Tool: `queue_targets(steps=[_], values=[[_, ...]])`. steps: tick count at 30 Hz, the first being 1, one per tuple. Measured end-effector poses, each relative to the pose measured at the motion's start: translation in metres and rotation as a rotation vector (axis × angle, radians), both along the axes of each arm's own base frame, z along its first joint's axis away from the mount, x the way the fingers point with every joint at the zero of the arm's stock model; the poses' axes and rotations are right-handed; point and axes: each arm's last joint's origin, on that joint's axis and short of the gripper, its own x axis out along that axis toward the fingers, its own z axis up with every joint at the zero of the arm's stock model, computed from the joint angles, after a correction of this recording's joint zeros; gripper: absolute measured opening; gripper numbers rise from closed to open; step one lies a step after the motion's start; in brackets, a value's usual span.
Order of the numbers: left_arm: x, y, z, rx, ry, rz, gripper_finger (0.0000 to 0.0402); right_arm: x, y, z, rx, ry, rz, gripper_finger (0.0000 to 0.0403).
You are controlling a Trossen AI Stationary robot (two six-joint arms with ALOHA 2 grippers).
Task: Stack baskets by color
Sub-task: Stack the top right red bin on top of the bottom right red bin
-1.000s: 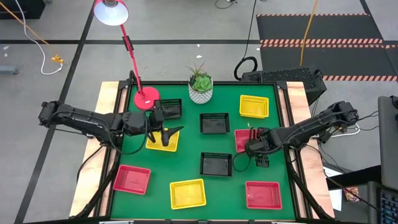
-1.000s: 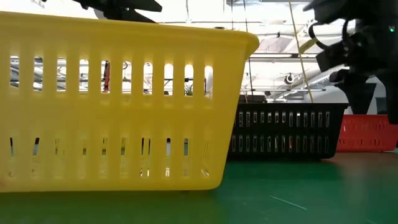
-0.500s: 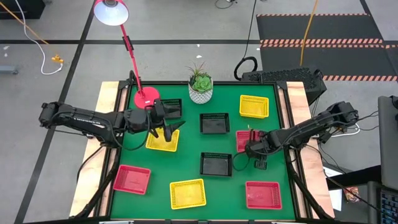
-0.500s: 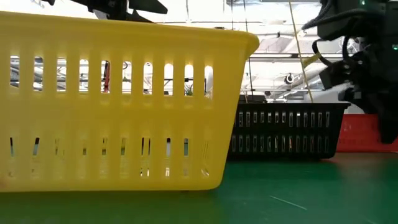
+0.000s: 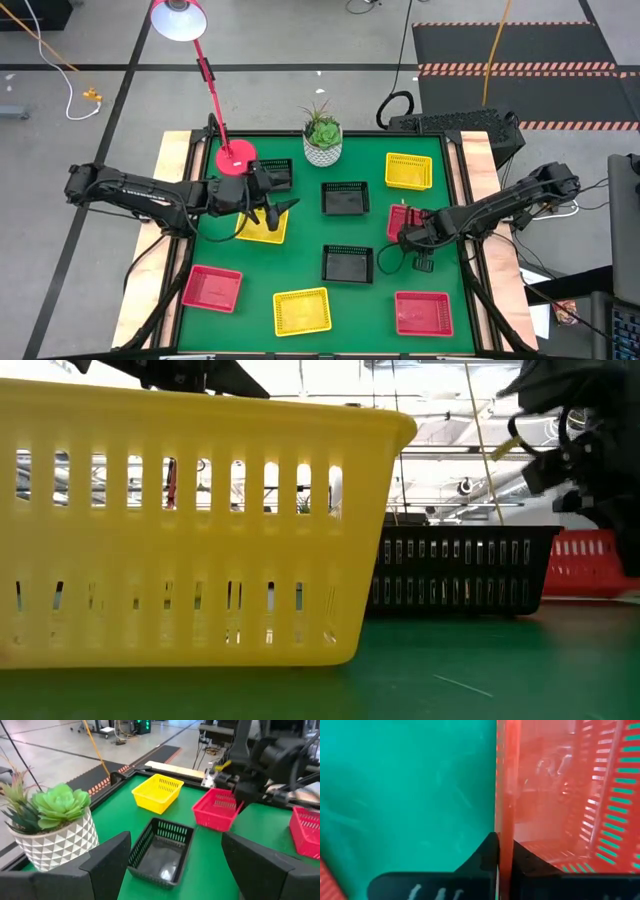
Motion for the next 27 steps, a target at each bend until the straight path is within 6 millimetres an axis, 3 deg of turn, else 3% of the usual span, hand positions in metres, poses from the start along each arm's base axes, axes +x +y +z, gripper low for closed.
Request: queue_targets(steps=[6, 15, 19, 27], values=[[0.000, 0.002, -0.001, 0.013, 0.017, 0.003, 0.0312, 0.009, 0.013, 0.045, -0.013, -0.046, 0.011, 0.0001], [-0.001, 0.010, -0.002, -0.004, 0.016, 0.043, 0.0312, 0.011, 0.054, 0.109, 0.084, -0.225, 0.002, 0.0000], [-0.001, 0.013, -0.002, 0.010, 0.022, 0.052, 0.0312, 0.002, 0.069, 0.116, 0.145, -0.214, -0.033, 0.0000], [-0.001, 0.024, -0.002, 0.079, 0.050, 0.076, 0.0312, -0.011, 0.096, 0.111, 0.216, -0.129, -0.118, 0.0000]])
